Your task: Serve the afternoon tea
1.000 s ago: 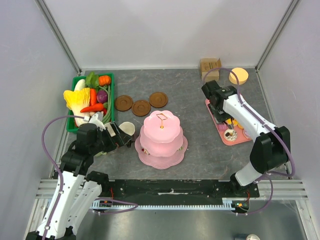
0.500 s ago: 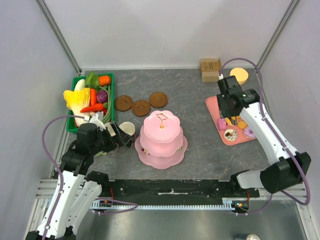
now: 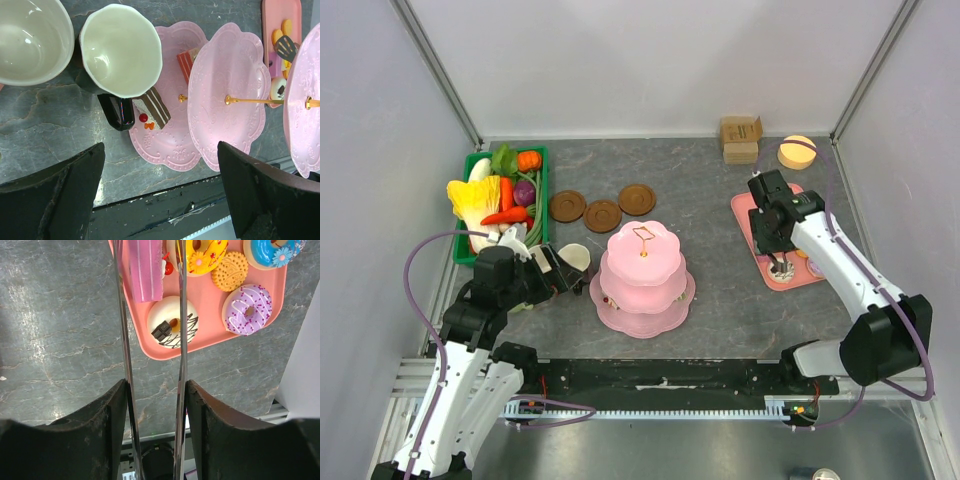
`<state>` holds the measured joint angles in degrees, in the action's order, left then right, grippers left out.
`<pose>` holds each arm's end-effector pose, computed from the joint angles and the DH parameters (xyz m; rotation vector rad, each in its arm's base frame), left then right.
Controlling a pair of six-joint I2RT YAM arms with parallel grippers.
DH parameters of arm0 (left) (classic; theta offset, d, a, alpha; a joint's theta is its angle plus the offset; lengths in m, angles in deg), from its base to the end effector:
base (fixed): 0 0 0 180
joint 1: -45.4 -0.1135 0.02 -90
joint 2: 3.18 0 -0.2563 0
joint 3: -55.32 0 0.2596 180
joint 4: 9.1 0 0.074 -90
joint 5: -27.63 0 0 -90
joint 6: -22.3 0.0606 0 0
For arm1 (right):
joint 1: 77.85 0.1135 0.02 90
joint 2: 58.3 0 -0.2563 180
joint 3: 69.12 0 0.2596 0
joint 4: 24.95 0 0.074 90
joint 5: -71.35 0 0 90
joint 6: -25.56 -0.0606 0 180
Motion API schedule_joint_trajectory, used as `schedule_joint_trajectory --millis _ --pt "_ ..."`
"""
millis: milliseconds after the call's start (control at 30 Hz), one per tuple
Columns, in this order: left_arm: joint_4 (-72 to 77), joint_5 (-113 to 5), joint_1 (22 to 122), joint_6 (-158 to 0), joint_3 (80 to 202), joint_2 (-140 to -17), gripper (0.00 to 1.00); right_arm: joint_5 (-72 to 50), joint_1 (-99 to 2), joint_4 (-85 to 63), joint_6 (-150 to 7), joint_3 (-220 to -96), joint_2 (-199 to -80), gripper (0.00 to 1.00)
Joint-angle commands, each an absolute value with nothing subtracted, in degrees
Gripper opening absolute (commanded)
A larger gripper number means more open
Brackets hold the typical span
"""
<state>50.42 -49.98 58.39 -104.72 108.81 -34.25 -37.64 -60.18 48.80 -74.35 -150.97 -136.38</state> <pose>0.1400 -0.0456 0.2644 -0.3564 2.2696 -0.7081 0.2642 0.0635 0.2580 -0.1035 2.7067 -0.3259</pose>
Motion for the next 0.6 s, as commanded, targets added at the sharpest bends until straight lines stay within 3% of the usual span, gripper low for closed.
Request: schedule_joint_trajectory --millis 0,267,567 --pt "48.6 -49.5 58.5 -103.1 109.8 -33.9 0.99 -38.5 -60.2 46.8 -76.0 -149.8 -136.2 0.55" --pt "48.6 -49.6 58.5 -103.0 109.8 -33.9 0.99 -39.4 -60.3 48.4 -76.9 -151.1 -136.5 0.51" --pt "48.6 -49.6 58.5 -103.2 109.7 -33.9 0.99 -36.6 -60.2 50.1 -78.3 -151.9 -135.1 0.54"
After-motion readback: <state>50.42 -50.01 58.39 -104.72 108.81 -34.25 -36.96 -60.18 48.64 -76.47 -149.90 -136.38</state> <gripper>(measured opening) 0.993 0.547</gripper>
